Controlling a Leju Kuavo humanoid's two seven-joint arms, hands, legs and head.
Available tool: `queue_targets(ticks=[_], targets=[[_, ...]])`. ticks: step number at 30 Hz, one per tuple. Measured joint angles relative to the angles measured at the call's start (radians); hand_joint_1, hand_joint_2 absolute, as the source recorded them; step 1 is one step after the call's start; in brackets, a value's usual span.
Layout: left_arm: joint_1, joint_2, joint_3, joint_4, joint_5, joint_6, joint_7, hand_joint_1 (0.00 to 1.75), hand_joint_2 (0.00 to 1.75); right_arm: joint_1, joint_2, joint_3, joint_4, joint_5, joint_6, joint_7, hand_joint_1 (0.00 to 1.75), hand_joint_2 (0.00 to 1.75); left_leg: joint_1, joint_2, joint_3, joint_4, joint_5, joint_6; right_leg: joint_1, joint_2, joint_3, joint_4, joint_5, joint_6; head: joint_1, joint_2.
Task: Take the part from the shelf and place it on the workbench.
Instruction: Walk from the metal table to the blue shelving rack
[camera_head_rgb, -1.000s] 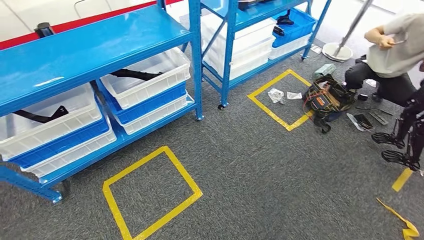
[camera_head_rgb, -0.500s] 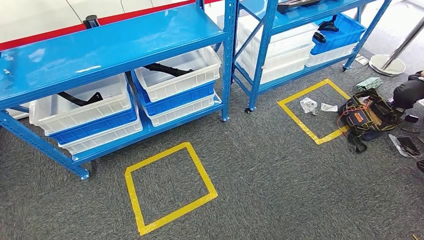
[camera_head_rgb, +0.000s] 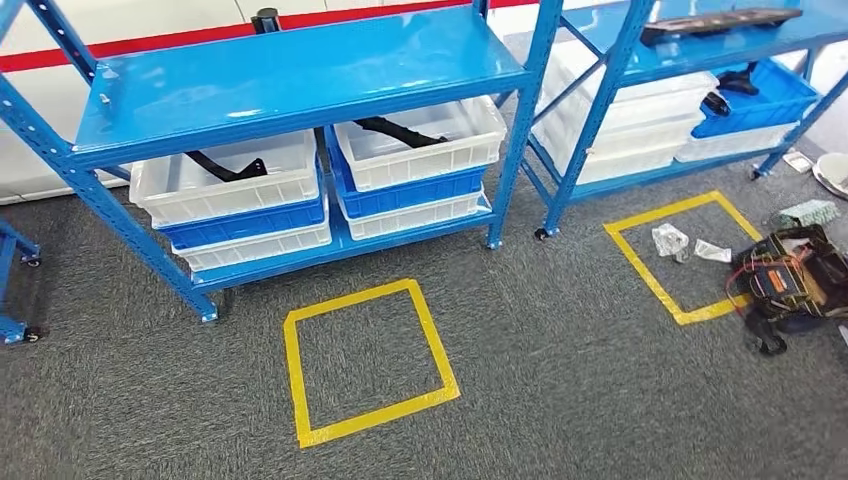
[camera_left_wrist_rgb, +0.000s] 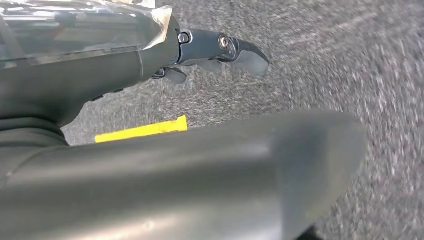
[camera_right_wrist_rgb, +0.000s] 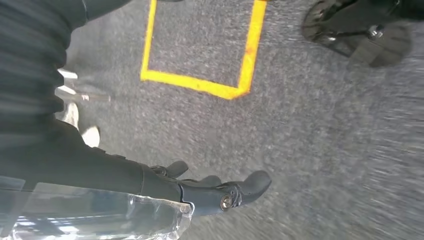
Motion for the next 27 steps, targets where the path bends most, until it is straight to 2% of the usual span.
queue_targets(ticks=[1, 2, 3, 4, 5, 6, 8, 9, 10, 12, 13, 14, 16, 17, 18, 19, 20, 21, 22, 24, 25, 26, 27], targets=[[-0.001, -0.001, 0.000, 0.000, 0.001, 0.000, 0.000, 0.00, 0.00, 0.000, 0.000, 0.000, 0.000, 0.000, 0.000, 0.000, 0.00, 1.75, 0.003, -0.010, -0.001, -0.002, 0.003, 0.003, -0.003, 0.033, -0.027, 0.057, -0.027, -0.003, 0.001, 0.000], [-0.002, -0.001, 0.000, 0.000, 0.001, 0.000, 0.000, 0.00, 0.00, 0.002, 0.000, 0.000, 0.000, 0.001, 0.001, 0.001, 0.00, 1.75, 0.004, -0.023, -0.003, -0.002, 0.005, 0.006, -0.004, 0.056, -0.060, 0.126, -0.056, -0.006, 0.002, 0.000], [-0.002, -0.001, 0.000, 0.000, 0.001, 0.001, 0.000, 0.00, 0.00, 0.004, 0.000, 0.000, 0.000, 0.001, 0.001, 0.002, 0.00, 1.75, 0.004, -0.037, -0.005, -0.002, 0.006, 0.007, -0.005, 0.064, -0.092, 0.191, -0.078, -0.007, 0.003, 0.000], [-0.002, -0.002, 0.000, 0.000, 0.002, 0.001, 0.000, 0.00, 0.00, 0.005, 0.000, 0.000, 0.000, 0.001, 0.001, 0.003, 0.00, 1.75, 0.004, -0.052, -0.006, -0.002, 0.007, 0.007, -0.006, 0.066, -0.114, 0.231, -0.087, -0.004, 0.003, 0.000], [-0.001, -0.002, 0.000, 0.000, 0.002, 0.001, 0.000, 0.00, 0.00, 0.006, -0.001, 0.000, 0.001, 0.001, 0.001, 0.004, 0.00, 1.75, 0.005, -0.067, -0.005, -0.001, 0.007, 0.006, -0.007, 0.067, -0.117, 0.231, -0.077, 0.004, 0.003, 0.000], [0.000, -0.002, 0.000, 0.000, 0.002, 0.001, 0.000, 0.00, 0.00, 0.007, -0.002, 0.000, 0.001, 0.002, 0.001, 0.004, 0.00, 1.31, 0.006, -0.083, -0.005, 0.000, 0.008, 0.004, -0.010, 0.070, -0.101, 0.190, -0.053, 0.015, 0.003, 0.000], [0.000, -0.002, 0.000, 0.000, 0.003, 0.002, 0.000, 0.00, 0.00, 0.008, -0.003, 0.000, 0.001, 0.004, 0.001, 0.004, 0.00, 0.44, 0.007, -0.109, -0.005, 0.006, 0.007, -0.004, -0.017, 0.102, -0.039, 0.043, 0.012, 0.035, 0.004, 0.000], [0.000, -0.003, 0.000, 0.000, 0.004, 0.005, 0.001, 0.00, 0.00, 0.007, -0.003, 0.000, 0.001, 0.005, 0.001, 0.003, 0.00, 0.00, 0.006, -0.119, -0.008, 0.010, 0.005, -0.010, -0.020, 0.115, -0.018, -0.011, 0.033, 0.035, 0.005, 0.000], [0.000, -0.003, 0.000, 0.000, 0.005, 0.009, 0.003, 0.00, 0.00, 0.006, -0.003, 0.000, 0.001, 0.006, 0.001, 0.001, 0.00, 0.00, 0.005, -0.126, -0.010, 0.012, 0.004, -0.016, -0.019, 0.125, -0.007, -0.040, 0.043, 0.030, 0.005, 0.000], [0.002, -0.003, 0.001, 0.000, 0.008, 0.020, 0.012, 0.00, 0.00, 0.001, -0.001, 0.000, 0.001, 0.009, 0.001, -0.003, 0.00, 0.00, 0.006, -0.135, -0.014, 0.011, 0.005, -0.027, -0.016, 0.117, -0.006, -0.044, 0.046, 0.011, 0.004, 0.000], [0.003, -0.003, 0.001, 0.000, 0.010, 0.026, 0.018, 0.00, 0.00, 0.000, 0.000, 0.000, 0.001, 0.010, 0.001, -0.004, 0.00, 0.00, 0.007, -0.129, -0.015, 0.012, 0.004, -0.032, -0.017, 0.112, -0.003, -0.046, 0.048, 0.003, 0.003, 0.000], [0.003, -0.003, 0.002, 0.000, 0.010, 0.030, 0.024, 0.00, 0.00, -0.001, 0.000, 0.000, 0.001, 0.010, 0.001, -0.003, 0.00, 0.00, 0.008, -0.108, -0.021, 0.026, -0.006, -0.036, -0.019, 0.106, -0.001, -0.047, 0.051, -0.004, 0.001, 0.000], [0.001, -0.003, 0.002, 0.000, 0.010, 0.037, 0.033, 0.00, 0.00, 0.002, 0.001, 0.000, 0.002, 0.010, 0.001, 0.000, 0.00, 0.00, 0.007, -0.050, -0.060, 0.110, -0.060, -0.044, -0.021, 0.092, 0.000, -0.049, 0.054, -0.016, -0.004, 0.000], [0.000, -0.003, 0.002, 0.000, 0.010, 0.038, 0.035, 0.00, 0.44, 0.004, 0.000, 0.000, 0.002, 0.009, 0.003, 0.002, 0.00, 0.00, 0.007, -0.029, -0.093, 0.180, -0.097, -0.048, -0.018, 0.084, -0.001, -0.049, 0.054, -0.020, -0.006, 0.000], [-0.001, -0.003, 0.002, 0.000, 0.010, 0.039, 0.037, 0.00, 0.87, 0.006, 0.000, 0.000, 0.002, 0.008, 0.005, 0.005, 0.00, 0.00, 0.008, -0.021, -0.125, 0.247, -0.127, -0.050, -0.016, 0.076, -0.002, -0.048, 0.053, -0.021, -0.006, 0.000], [-0.001, -0.004, 0.002, 0.000, 0.009, 0.040, 0.039, 0.00, 1.31, 0.008, 0.000, 0.000, 0.002, 0.007, 0.007, 0.008, 0.00, 0.00, 0.010, -0.019, -0.148, 0.293, -0.140, -0.051, -0.015, 0.069, -0.003, -0.048, 0.053, -0.022, -0.006, 0.000], [-0.001, -0.004, 0.002, 0.000, 0.009, 0.040, 0.041, 0.00, 1.75, 0.009, 0.000, 0.000, 0.002, 0.006, 0.010, 0.010, 0.00, 0.00, 0.010, -0.018, -0.153, 0.305, -0.134, -0.051, -0.014, 0.063, -0.003, -0.048, 0.052, -0.022, -0.006, 0.000], [0.000, -0.004, 0.002, 0.000, 0.009, 0.041, 0.043, 0.00, 1.75, 0.008, 0.001, 0.000, 0.002, 0.005, 0.011, 0.011, 0.00, 0.00, 0.011, -0.016, -0.134, 0.270, -0.108, -0.048, -0.014, 0.059, -0.002, -0.048, 0.052, -0.022, -0.006, 0.000], [0.000, -0.004, 0.002, 0.000, 0.009, 0.042, 0.044, 0.00, 1.75, 0.008, 0.001, 0.000, 0.002, 0.004, 0.012, 0.011, 0.00, 0.00, 0.011, -0.014, -0.099, 0.204, -0.073, -0.044, -0.013, 0.056, 0.000, -0.048, 0.052, -0.022, -0.007, 0.000], [-0.001, -0.004, 0.002, 0.000, 0.009, 0.041, 0.047, 0.00, 1.75, 0.005, 0.002, -0.001, 0.002, 0.002, 0.012, 0.012, 0.00, 0.87, 0.007, -0.007, -0.026, 0.066, -0.023, -0.032, -0.009, 0.054, 0.001, -0.048, 0.050, -0.019, -0.007, 0.000], [-0.002, -0.004, 0.002, 0.000, 0.008, 0.040, 0.048, 0.00, 1.75, 0.004, 0.003, -0.001, 0.002, 0.000, 0.012, 0.012, 0.00, 1.31, 0.005, -0.004, -0.007, 0.029, -0.013, -0.030, -0.005, 0.053, 0.000, -0.046, 0.047, -0.018, -0.006, 0.000], [-0.003, -0.004, 0.001, 0.000, 0.008, 0.037, 0.049, 0.00, 1.75, 0.005, 0.003, -0.001, 0.002, -0.002, 0.013, 0.010, 0.00, 1.75, 0.003, -0.002, -0.001, 0.014, -0.012, -0.031, 0.000, 0.052, -0.003, -0.045, 0.045, -0.017, -0.006, 0.000], [-0.002, -0.004, -0.001, 0.000, 0.009, 0.035, 0.052, 0.00, 1.75, 0.006, 0.003, -0.003, 0.002, -0.005, 0.015, 0.009, 0.00, 1.75, 0.001, -0.003, 0.000, 0.012, -0.011, -0.034, 0.003, 0.051, -0.006, -0.044, 0.043, -0.016, -0.006, 0.000]])
